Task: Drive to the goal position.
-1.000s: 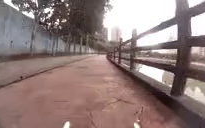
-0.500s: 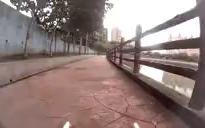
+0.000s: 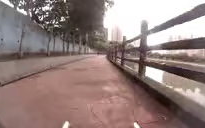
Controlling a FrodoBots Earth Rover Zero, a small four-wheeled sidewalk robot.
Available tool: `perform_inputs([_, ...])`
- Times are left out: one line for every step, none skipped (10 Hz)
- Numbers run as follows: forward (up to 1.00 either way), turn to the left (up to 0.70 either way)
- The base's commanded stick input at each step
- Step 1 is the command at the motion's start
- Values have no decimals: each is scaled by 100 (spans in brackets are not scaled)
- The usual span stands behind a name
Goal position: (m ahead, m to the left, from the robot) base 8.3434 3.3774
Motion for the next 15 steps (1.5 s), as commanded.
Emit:
perform_inputs([70,0])
perform_inputs([70,0])
perform_inputs([70,0])
perform_inputs([70,0])
perform_inputs([70,0])
perform_inputs([70,0])
perform_inputs([70,0])
perform_inputs([70,0])
perform_inputs([70,0])
perform_inputs([70,0])
perform_inputs([70,0])
perform_inputs([70,0])
perform_inputs([70,0])
perform_inputs([70,0])
perform_inputs([70,0])
